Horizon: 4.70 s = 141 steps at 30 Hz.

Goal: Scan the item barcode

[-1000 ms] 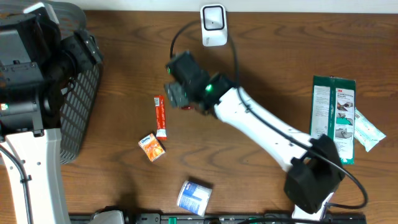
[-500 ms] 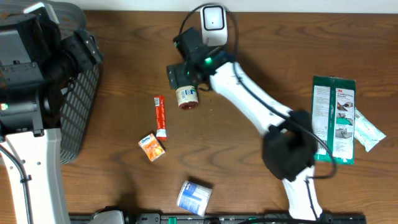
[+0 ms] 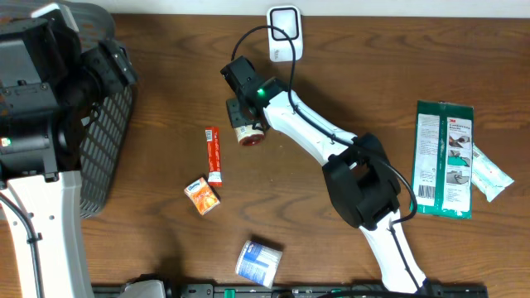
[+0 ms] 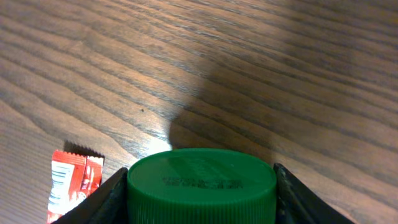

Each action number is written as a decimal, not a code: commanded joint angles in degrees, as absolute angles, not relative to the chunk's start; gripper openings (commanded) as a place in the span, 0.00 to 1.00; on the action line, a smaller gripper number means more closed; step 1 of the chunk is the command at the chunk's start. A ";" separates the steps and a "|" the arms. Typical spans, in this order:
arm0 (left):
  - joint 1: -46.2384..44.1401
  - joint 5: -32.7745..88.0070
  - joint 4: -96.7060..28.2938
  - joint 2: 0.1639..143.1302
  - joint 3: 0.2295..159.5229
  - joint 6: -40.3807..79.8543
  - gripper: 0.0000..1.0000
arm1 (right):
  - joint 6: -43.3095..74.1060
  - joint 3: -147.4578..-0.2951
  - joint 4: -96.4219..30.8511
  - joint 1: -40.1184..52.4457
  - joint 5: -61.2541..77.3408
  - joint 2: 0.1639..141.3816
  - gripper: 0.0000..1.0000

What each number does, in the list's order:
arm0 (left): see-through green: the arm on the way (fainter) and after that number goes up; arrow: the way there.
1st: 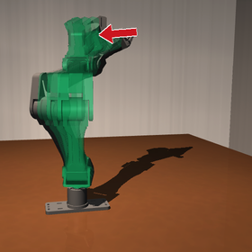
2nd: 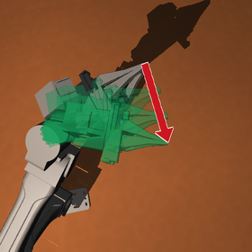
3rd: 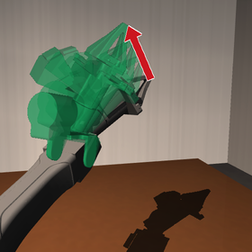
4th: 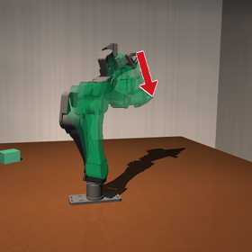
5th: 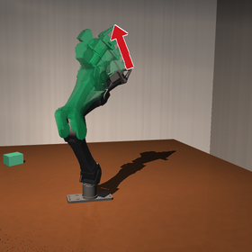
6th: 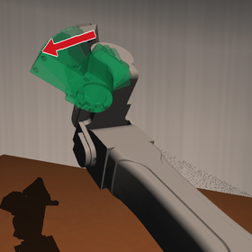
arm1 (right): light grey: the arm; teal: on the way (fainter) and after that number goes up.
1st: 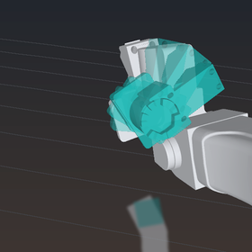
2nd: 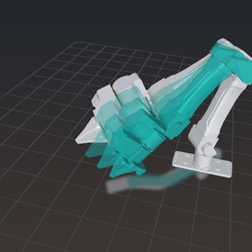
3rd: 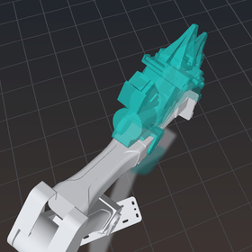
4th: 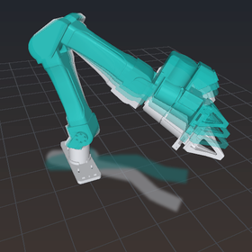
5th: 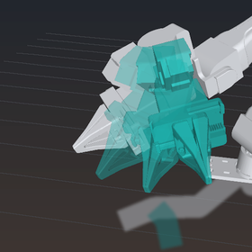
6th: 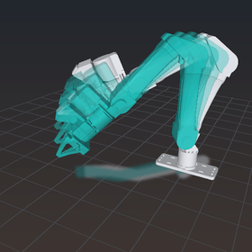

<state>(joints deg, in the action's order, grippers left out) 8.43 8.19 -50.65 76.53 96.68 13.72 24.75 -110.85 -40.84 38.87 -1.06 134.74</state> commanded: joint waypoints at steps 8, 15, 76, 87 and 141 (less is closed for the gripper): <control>8.62 7.88 -50.59 76.84 96.84 13.87 0.83 | 20.51 -111.02 -44.66 38.96 -2.07 121.91 0.41; 8.62 7.88 -50.59 76.84 96.84 13.87 0.83 | 23.77 -110.89 -50.28 39.90 -0.40 115.24 0.38; 8.60 7.88 -50.59 76.84 96.84 13.85 0.83 | 12.97 -38.02 44.45 48.47 -17.06 100.55 0.21; 8.62 7.88 -50.59 76.84 96.84 13.85 0.83 | 10.79 -38.02 51.37 48.86 -14.70 106.96 0.30; 8.62 7.88 -50.59 76.84 96.84 13.85 0.83 | 11.11 -128.86 -82.81 40.23 9.96 123.87 0.99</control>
<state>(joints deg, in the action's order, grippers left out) 8.43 8.19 -50.63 76.53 96.68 13.72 9.13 -127.98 -81.08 39.57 8.25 119.24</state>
